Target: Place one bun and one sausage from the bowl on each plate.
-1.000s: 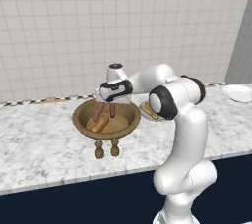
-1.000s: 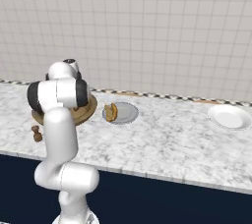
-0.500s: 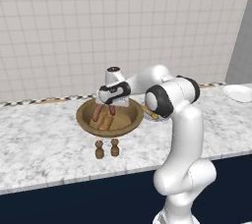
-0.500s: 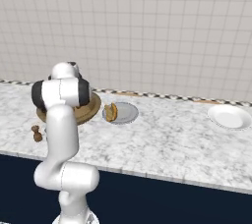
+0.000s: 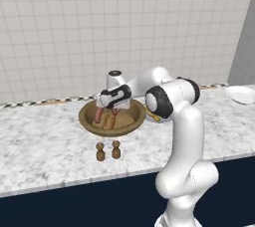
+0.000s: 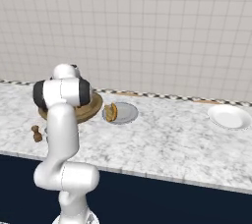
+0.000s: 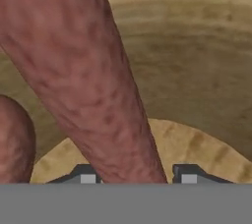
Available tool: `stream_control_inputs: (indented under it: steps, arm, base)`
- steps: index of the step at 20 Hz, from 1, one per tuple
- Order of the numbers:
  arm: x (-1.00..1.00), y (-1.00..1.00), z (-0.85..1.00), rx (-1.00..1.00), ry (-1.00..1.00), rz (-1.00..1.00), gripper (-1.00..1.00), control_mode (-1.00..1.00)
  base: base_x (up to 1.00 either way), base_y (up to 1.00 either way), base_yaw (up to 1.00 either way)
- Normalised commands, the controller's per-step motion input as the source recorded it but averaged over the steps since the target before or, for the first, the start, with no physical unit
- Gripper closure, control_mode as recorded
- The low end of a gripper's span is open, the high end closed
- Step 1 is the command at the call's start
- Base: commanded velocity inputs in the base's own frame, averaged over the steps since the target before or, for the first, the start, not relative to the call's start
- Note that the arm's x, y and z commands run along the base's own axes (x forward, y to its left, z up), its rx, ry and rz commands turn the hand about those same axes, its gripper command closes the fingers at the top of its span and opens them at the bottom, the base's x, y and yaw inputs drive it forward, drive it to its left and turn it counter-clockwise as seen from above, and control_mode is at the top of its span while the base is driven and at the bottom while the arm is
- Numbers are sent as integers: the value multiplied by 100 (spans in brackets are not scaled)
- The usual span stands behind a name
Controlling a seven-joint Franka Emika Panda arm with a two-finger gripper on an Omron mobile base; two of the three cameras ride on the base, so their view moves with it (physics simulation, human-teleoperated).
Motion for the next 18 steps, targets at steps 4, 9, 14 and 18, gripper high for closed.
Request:
stream_control_inputs:
  steps: [4, 9, 14, 18]
  arm:
    - [-89, -3, 46, 0, -24, 3, 100, -100]
    - [-67, -57, 40, 1, -7, -1, 100, -100]
    - [-32, -99, 45, 4, 1, 0, 100, -100]
    - [-7, -100, 17, 2, 4, 0, 100, -100]
  base:
    - [0, 0, 0]
    - [0, 0, 0]
    - [0, 0, 0]
    - [0, 0, 0]
